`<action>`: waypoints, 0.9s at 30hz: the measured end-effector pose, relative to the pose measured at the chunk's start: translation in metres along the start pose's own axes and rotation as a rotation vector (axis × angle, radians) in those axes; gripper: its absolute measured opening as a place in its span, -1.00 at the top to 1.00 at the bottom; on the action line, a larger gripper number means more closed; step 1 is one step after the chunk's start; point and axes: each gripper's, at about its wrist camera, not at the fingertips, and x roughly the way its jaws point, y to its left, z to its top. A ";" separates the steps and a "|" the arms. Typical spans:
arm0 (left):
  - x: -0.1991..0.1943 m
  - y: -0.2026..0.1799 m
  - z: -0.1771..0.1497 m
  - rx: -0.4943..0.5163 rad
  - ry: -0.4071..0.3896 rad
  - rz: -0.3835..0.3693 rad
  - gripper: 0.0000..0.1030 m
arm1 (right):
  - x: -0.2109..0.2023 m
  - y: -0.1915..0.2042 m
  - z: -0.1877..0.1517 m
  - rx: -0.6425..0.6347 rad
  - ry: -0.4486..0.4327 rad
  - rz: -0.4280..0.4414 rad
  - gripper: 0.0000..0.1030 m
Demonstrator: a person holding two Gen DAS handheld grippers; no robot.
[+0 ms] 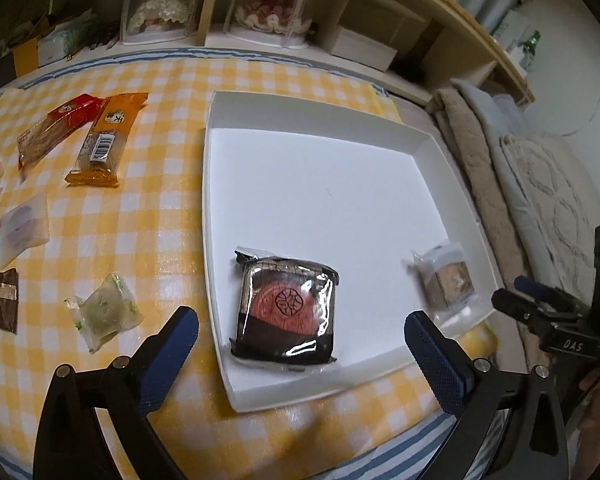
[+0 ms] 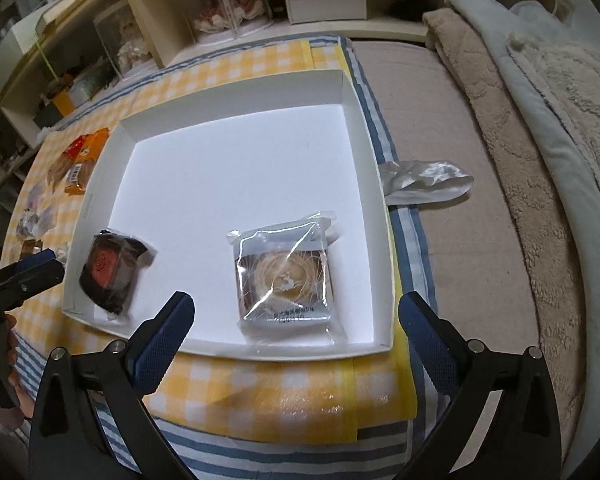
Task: Organize snacks
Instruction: 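Withdraw both tools from the tray back toward the snack pile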
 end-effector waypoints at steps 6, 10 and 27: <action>-0.018 -0.005 -0.004 0.031 -0.008 0.008 -1.00 | -0.014 0.003 -0.005 0.001 -0.013 -0.001 -1.00; -0.033 -0.008 -0.007 0.050 -0.018 0.005 -1.00 | -0.026 0.007 -0.007 -0.008 -0.030 -0.005 -1.00; -0.122 -0.014 -0.021 0.133 -0.114 -0.011 -1.00 | -0.094 0.029 -0.013 0.003 -0.160 -0.014 -1.00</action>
